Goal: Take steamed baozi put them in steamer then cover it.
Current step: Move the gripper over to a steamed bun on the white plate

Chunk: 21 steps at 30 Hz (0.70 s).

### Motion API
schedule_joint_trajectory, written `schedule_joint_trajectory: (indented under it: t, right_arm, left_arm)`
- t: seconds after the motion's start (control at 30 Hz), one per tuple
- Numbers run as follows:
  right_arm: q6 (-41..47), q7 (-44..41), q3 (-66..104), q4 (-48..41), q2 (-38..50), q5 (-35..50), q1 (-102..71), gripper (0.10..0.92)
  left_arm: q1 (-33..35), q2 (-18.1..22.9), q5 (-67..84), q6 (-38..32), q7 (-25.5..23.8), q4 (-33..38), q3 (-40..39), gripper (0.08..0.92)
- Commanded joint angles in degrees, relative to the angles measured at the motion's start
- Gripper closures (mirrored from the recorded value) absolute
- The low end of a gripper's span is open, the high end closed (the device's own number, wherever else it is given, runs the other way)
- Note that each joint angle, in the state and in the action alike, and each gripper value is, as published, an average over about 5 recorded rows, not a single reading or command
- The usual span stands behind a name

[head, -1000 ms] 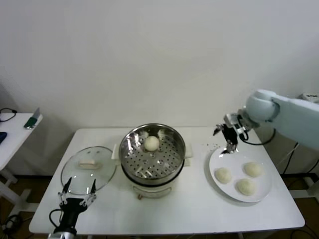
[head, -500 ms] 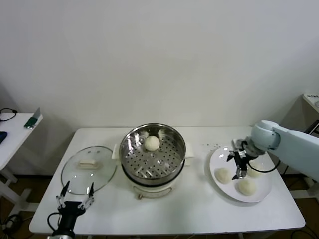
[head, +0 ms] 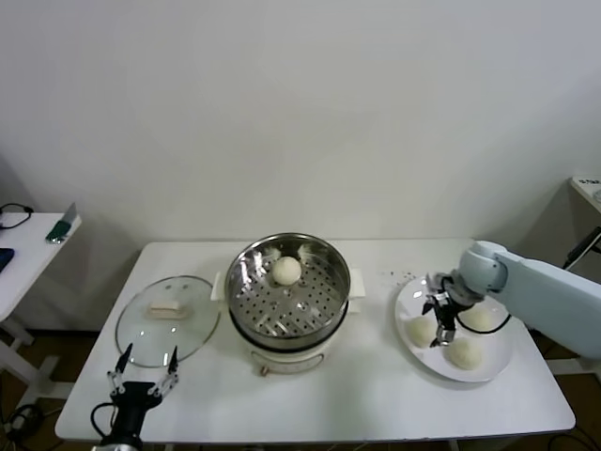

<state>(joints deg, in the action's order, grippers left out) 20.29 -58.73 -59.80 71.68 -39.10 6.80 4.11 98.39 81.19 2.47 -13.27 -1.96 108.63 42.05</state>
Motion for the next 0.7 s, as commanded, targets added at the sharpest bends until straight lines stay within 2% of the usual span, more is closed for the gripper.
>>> schedule_joint_trajectory:
  t: [0.03, 0.2, 0.47, 0.7]
  right_arm:
    - [-0.38, -0.21, 1.2, -3.49, -2.56, -0.93, -1.99, 0.203]
    - [-1.17, -0.36, 1.73, -4.44, -3.24, -1.03, -2.04, 0.208]
    - [-1.29, -0.74, 1.35, -4.0, -2.44, 0.07, -0.84, 0.303]
    - [-1.05, -0.54, -2.86, -1.4, -0.28, 3.62, 7.19, 0.337]
  left_arm:
    - [0.01, -0.02, -0.03, -0.03, 0.02, -0.11, 0.09, 0.177]
    - [0.09, 0.02, -0.11, -0.15, 0.02, -0.25, 0.04, 0.177]
    - [0.04, 0.17, -0.25, -0.22, 0.01, -0.39, -0.17, 0.177]
    - [-0.03, 0.08, -0.33, -0.05, -0.02, -0.02, -0.22, 0.177]
